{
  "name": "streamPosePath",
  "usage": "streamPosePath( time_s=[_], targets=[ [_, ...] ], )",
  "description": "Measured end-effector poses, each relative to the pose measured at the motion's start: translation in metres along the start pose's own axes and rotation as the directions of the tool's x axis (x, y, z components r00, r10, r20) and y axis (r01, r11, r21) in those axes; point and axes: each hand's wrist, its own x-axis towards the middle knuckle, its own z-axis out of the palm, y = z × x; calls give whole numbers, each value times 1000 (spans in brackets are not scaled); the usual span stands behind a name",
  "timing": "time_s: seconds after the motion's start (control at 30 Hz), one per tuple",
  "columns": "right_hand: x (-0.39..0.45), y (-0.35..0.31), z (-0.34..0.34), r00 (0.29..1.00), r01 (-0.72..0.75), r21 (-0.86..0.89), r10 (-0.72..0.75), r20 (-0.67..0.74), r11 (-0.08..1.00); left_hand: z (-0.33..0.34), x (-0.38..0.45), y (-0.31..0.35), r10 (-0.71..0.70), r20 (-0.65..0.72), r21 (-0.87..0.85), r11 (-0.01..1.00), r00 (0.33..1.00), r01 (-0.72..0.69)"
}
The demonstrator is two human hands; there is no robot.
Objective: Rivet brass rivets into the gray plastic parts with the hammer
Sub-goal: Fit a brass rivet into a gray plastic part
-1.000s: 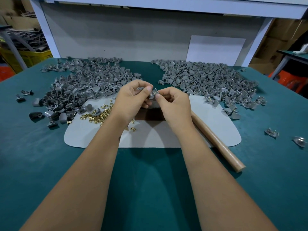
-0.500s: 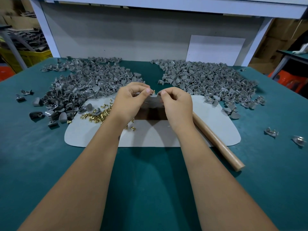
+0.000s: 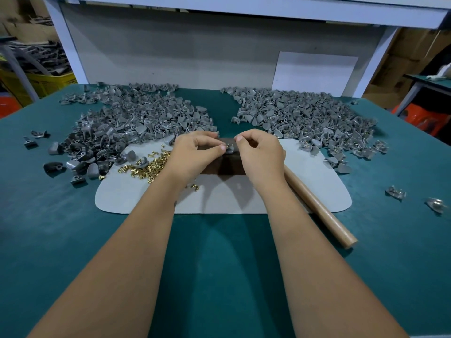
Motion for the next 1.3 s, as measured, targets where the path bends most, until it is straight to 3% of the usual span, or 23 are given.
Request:
streamPosePath(
  time_s=[0.3, 0.57, 0.77, 1.13, 1.3],
  targets=[
    [4, 0, 2, 998, 61, -45, -60, 28, 997, 2, 1, -1, 23, -14, -7, 1000, 1000, -23],
    [6, 5, 10, 982, 191, -279, -185, 49, 941, 3, 0, -2, 19, -17, -33, 999, 1000, -19],
    [7, 4, 13, 970, 241, -326, -239, 46, 914, 4, 2, -3, 20, -13, -30, 999, 1000, -20],
    [4, -1, 20, 994, 75, -304, -95, -52, 950, 3, 6, -8, 29, -13, -25, 999, 999, -30],
    [1, 1, 20, 992, 94, -295, -115, -55, 951, 2, 4, -7, 50, -12, 6, 999, 999, -50]
  ],
)
